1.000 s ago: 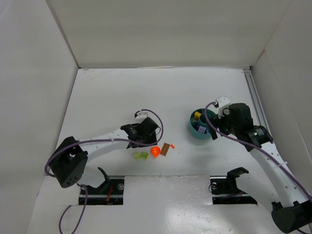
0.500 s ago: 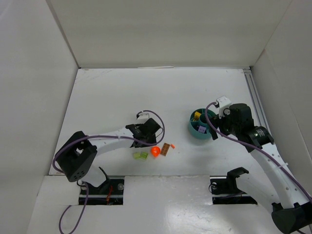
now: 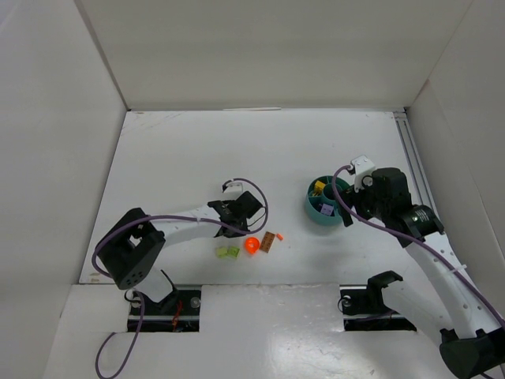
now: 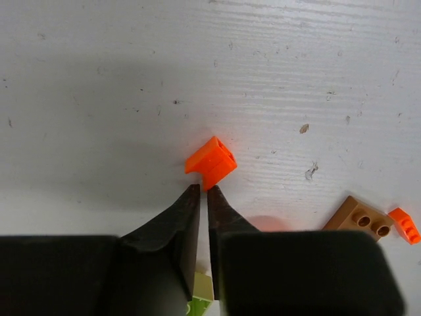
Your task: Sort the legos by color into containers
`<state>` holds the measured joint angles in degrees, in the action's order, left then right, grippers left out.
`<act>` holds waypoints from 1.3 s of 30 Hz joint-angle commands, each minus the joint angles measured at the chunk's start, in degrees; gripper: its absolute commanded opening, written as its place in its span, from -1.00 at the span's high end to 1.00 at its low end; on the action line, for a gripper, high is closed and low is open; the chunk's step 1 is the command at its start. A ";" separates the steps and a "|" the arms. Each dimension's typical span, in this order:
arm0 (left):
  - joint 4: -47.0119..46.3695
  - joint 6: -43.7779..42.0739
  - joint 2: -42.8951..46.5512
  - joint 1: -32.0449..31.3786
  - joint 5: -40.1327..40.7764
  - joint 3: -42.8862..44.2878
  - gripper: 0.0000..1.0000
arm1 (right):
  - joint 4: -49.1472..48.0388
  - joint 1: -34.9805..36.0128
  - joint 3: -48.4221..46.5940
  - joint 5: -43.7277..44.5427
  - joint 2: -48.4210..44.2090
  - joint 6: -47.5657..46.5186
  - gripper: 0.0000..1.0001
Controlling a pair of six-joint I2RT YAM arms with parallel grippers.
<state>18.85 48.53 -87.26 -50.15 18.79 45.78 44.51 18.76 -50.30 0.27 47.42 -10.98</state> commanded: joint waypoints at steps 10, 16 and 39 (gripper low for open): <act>1.36 -0.63 3.76 -0.21 0.64 1.50 1.00 | -1.53 -0.31 -0.50 0.78 -1.19 -0.09 -1.00; 3.12 -1.77 8.94 -0.21 1.34 2.21 1.00 | -1.53 -0.31 -0.50 0.78 -1.19 -0.09 -1.00; 6.64 -7.39 7.81 -16.11 6.17 19.25 1.00 | -2.06 -0.31 0.03 0.25 -0.66 -0.09 -1.00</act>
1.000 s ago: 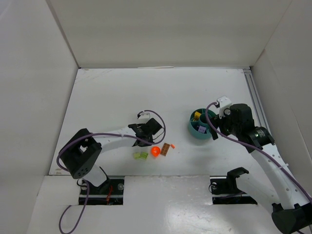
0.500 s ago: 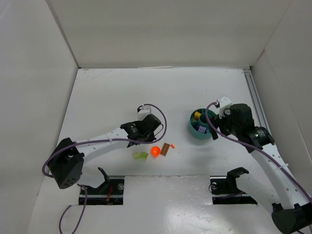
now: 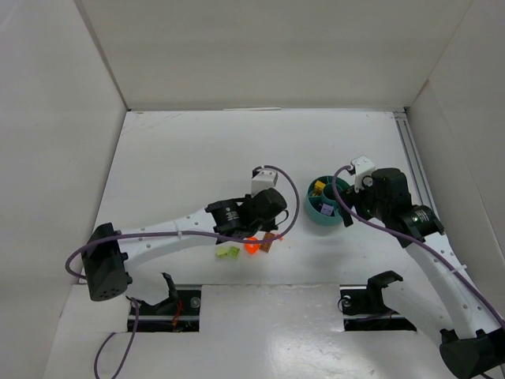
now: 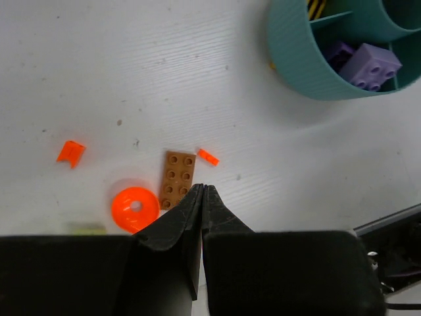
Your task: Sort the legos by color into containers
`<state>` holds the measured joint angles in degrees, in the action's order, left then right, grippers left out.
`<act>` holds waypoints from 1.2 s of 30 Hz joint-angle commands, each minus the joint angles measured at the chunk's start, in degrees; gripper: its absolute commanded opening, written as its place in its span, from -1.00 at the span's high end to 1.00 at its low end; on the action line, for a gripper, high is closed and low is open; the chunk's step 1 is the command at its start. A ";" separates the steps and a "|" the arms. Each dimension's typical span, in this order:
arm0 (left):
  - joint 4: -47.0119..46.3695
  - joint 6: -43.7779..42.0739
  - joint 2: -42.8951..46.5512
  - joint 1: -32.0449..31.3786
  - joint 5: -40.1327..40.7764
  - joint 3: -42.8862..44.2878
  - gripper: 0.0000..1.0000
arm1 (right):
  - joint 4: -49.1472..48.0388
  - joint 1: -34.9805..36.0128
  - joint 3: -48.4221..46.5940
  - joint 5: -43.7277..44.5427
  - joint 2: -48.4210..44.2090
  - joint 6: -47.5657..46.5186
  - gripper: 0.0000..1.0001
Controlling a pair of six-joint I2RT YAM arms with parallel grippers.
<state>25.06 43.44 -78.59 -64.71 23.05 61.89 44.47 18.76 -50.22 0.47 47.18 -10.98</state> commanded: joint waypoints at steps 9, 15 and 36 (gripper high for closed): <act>-0.80 -4.15 -5.44 -5.42 3.14 9.57 1.00 | -2.02 -0.31 -0.06 0.06 -0.95 -0.09 -1.00; -3.17 -6.08 -5.44 -5.96 1.74 9.57 1.00 | -2.02 -0.31 -0.06 0.06 -0.43 -0.09 -1.00; -9.77 -17.42 -12.98 -8.07 -4.59 19.75 1.00 | 2.03 -0.31 -1.29 13.93 -3.75 8.16 -1.00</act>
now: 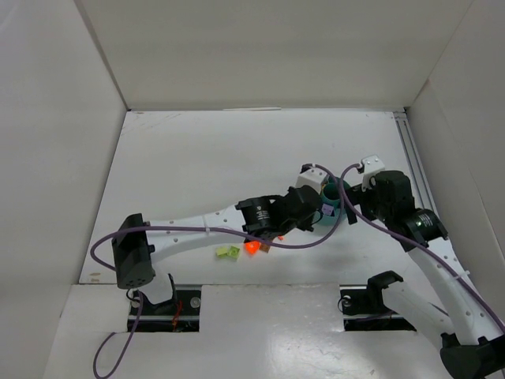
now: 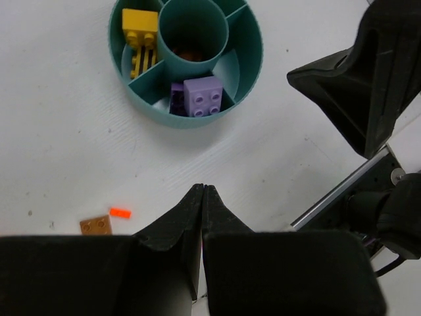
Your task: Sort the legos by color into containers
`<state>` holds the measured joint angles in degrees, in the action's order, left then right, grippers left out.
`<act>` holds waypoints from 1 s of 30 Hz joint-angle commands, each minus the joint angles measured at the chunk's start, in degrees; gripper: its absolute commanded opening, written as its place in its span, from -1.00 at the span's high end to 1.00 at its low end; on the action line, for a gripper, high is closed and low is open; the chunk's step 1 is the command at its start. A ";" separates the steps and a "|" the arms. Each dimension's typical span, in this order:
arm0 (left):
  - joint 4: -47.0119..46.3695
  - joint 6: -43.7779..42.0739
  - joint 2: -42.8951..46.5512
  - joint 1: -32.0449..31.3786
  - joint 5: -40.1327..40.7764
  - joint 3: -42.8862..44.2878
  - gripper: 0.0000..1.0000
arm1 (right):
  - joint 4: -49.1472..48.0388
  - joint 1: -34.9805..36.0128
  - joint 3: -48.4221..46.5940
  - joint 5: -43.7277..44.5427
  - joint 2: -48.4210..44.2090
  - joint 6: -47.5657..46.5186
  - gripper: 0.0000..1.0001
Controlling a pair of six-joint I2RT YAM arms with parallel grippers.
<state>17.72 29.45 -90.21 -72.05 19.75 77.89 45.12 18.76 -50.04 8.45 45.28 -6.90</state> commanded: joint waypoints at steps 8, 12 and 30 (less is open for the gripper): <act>-1.72 -6.85 -10.24 -1.24 -3.22 12.72 1.00 | 3.83 -0.83 -2.08 12.99 -4.06 9.00 -1.00; -1.72 -8.35 -14.45 -1.25 -3.22 16.94 1.00 | 6.29 -0.83 -2.60 19.13 -7.04 13.04 -1.00; 1.97 -10.30 -32.39 1.91 -3.40 36.28 1.00 | 9.02 -0.83 -2.61 26.01 -19.88 18.85 -1.00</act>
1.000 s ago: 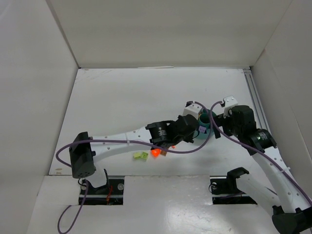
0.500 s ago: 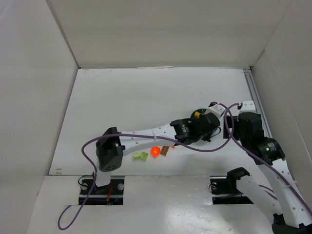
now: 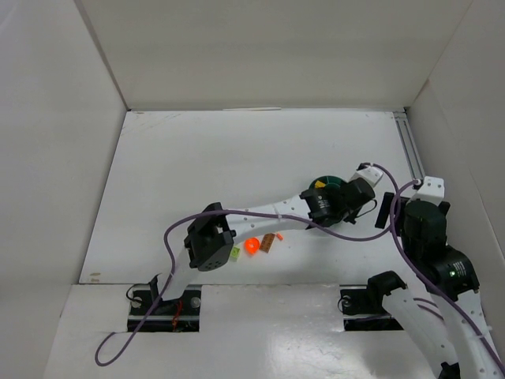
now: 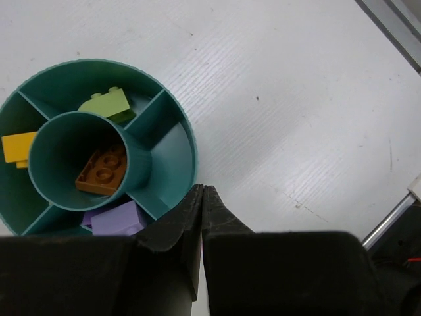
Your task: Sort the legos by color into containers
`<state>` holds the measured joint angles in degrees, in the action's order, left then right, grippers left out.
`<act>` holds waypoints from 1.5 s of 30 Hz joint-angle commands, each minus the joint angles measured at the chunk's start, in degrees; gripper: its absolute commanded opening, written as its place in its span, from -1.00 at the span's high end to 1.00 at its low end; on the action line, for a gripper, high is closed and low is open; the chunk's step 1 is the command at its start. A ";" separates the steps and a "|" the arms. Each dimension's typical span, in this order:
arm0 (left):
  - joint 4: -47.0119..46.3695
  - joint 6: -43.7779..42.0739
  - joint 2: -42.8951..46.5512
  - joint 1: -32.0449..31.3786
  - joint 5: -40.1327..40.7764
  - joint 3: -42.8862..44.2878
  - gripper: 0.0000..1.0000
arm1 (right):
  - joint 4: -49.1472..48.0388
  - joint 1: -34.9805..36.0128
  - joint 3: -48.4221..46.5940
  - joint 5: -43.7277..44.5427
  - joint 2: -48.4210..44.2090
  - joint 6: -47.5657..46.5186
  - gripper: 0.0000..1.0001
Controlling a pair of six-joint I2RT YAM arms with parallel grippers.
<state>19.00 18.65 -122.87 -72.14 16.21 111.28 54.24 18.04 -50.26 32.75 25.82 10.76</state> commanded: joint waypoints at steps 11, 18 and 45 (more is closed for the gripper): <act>-0.02 0.51 -2.90 3.06 3.13 4.81 0.68 | -0.10 -0.11 -2.39 1.70 1.42 1.19 -1.00; 1.12 1.03 -3.43 4.11 4.27 5.35 0.39 | -0.10 -0.11 -2.39 1.70 1.42 1.19 -1.00; 6.85 29.51 38.76 19.13 7.52 -53.35 -0.50 | -1.67 -0.11 -2.39 -1.38 4.05 -1.71 -1.00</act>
<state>23.83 43.72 -83.20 -54.63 22.61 60.99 54.92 18.02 -50.28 31.88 29.28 9.82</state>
